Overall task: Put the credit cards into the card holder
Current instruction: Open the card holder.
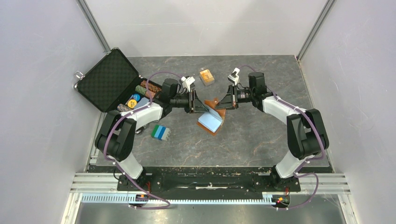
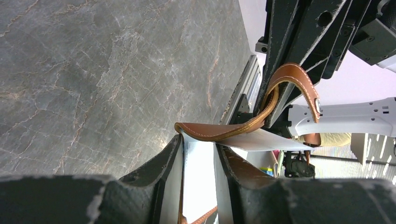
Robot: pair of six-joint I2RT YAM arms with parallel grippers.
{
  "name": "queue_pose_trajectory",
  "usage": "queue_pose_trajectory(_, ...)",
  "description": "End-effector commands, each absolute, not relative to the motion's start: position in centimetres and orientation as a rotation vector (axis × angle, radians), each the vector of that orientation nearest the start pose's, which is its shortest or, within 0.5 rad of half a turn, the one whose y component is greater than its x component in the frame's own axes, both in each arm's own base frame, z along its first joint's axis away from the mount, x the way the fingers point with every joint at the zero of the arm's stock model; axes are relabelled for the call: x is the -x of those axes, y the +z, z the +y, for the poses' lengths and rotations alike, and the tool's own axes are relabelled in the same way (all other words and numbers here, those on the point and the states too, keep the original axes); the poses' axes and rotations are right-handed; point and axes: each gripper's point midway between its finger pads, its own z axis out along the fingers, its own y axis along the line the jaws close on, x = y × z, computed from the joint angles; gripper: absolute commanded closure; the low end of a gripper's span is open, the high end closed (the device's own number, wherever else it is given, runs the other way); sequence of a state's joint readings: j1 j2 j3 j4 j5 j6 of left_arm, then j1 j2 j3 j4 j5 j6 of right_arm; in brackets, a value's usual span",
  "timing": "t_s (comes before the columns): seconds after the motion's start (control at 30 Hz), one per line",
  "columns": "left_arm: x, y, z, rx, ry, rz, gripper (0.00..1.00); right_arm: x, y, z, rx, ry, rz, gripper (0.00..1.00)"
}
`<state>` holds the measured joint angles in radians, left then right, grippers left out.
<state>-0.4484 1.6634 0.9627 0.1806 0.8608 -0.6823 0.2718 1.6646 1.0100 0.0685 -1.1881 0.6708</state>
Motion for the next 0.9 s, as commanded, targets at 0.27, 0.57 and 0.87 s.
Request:
queue_pose_trajectory(0.27, -30.0, 18.9, -31.4, -0.478, -1.518, 2.157, 0.43, -27.6, 17.5, 27.8, 0.405, 1.878, 2.262, 1.0)
queue_pose_trajectory(0.57, -31.0, 18.9, -31.3, -0.528, -1.443, 2.18, 0.37, -27.0, 17.9, 28.4, 0.44, 1.9, 2.257, 1.0)
queue_pose_trajectory(0.87, -31.1, 18.7, -30.0, -0.613, -1.282, 2.237, 0.33, -27.3, 18.2, 28.7, 0.43, 1.907, 2.257, 1.0)
